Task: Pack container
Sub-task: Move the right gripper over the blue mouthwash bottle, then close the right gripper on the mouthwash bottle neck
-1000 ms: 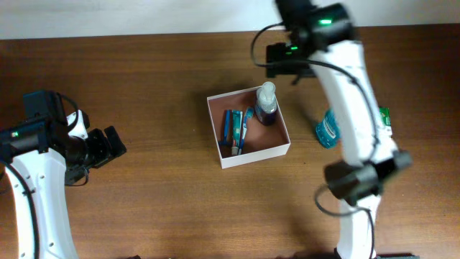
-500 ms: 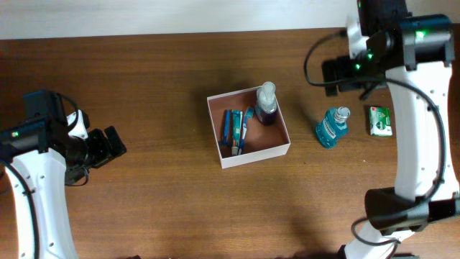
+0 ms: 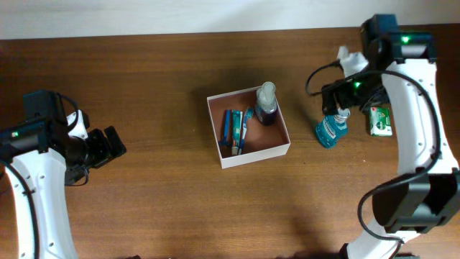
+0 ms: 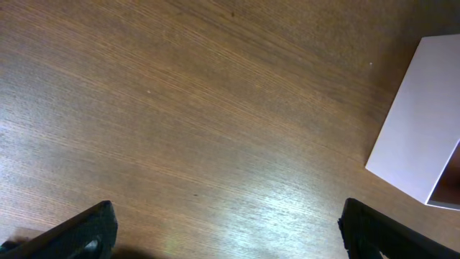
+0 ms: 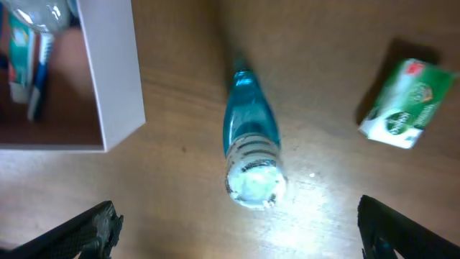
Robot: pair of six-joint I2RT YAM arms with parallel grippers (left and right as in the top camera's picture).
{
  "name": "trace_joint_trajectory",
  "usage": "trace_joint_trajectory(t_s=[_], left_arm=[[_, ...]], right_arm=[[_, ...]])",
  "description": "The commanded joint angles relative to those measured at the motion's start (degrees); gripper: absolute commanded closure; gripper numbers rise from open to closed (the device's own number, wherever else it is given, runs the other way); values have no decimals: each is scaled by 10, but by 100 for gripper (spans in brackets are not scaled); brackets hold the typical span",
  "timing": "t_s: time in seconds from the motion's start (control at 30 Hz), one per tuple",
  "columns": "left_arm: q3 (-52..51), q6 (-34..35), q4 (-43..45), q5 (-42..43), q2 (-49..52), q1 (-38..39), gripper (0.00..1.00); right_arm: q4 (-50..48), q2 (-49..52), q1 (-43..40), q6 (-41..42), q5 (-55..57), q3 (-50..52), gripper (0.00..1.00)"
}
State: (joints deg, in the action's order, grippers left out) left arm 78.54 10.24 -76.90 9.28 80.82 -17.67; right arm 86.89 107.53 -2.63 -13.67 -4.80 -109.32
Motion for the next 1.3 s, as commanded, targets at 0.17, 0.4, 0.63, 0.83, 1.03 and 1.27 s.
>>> trace_joint_trajectory(t_s=[0.17, 0.4, 0.63, 0.83, 1.03, 1.27], left_arm=[[1, -5, 0, 6, -7, -3, 1], [1, -5, 0, 6, -7, -3, 1], [1, -5, 0, 6, -7, -3, 1], [1, -5, 0, 6, -7, -3, 1], [1, -5, 0, 5, -7, -3, 1], [1, -5, 0, 6, -7, -3, 0]], right_arm=[[-56, -7, 0, -37, -14, 85, 2], [-104, -2, 0, -39, -7, 156, 1], [-139, -2, 0, -39, -6, 188, 7], [-143, -2, -1, -39, -6, 188, 37], [-149, -2, -1, -38, -6, 188, 53], [-158, -2, -1, -34, -6, 186, 62]])
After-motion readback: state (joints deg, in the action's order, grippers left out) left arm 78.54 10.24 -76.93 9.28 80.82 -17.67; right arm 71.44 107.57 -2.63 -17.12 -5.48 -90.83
